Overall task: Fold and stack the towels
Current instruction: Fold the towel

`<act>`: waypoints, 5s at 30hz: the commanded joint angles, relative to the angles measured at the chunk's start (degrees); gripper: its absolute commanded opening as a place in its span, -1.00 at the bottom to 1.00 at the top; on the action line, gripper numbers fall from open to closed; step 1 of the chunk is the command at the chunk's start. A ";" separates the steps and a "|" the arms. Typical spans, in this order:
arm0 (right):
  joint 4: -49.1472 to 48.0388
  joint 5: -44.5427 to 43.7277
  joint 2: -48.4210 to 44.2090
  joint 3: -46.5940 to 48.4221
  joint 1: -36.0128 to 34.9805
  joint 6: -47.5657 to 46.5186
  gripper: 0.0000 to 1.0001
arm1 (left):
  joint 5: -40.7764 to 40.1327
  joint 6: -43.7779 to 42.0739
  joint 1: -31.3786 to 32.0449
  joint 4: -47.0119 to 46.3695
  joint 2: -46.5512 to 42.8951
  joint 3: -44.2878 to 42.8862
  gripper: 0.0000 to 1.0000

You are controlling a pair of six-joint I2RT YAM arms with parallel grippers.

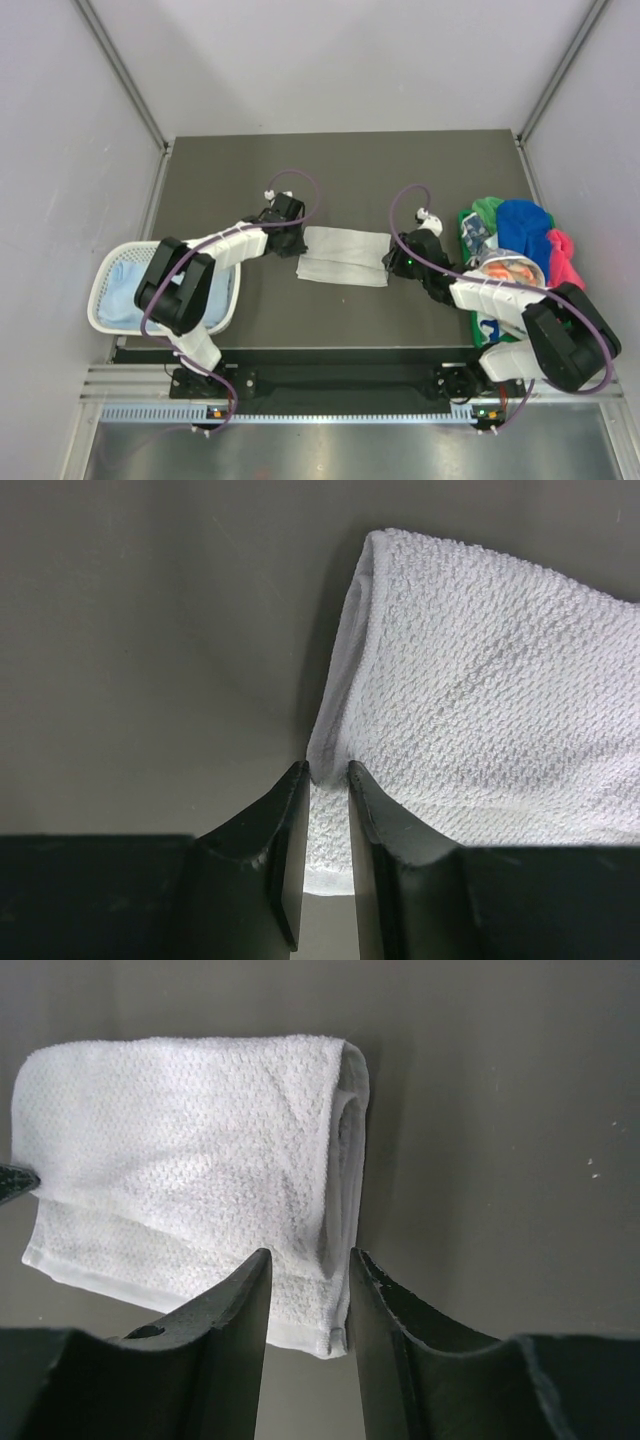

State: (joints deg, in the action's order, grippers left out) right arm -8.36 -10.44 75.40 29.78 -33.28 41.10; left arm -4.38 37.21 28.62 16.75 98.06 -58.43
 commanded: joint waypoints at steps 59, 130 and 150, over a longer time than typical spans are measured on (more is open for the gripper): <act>9.50 1.20 -8.69 4.51 0.32 -1.20 -0.99 | 1.83 -1.53 -0.15 4.87 -11.57 -0.72 -1.00; -18.44 12.28 17.23 9.70 0.22 3.01 -0.78 | 2.71 -3.90 -0.85 -8.14 4.94 -8.19 -0.87; -26.36 19.05 25.15 5.82 6.12 5.30 -0.89 | -2.83 -6.36 -1.99 -6.91 -0.32 -8.27 -0.29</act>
State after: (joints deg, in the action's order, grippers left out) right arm -32.23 7.79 99.92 36.03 -27.57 46.33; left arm -5.48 31.81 26.96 10.44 103.88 -64.12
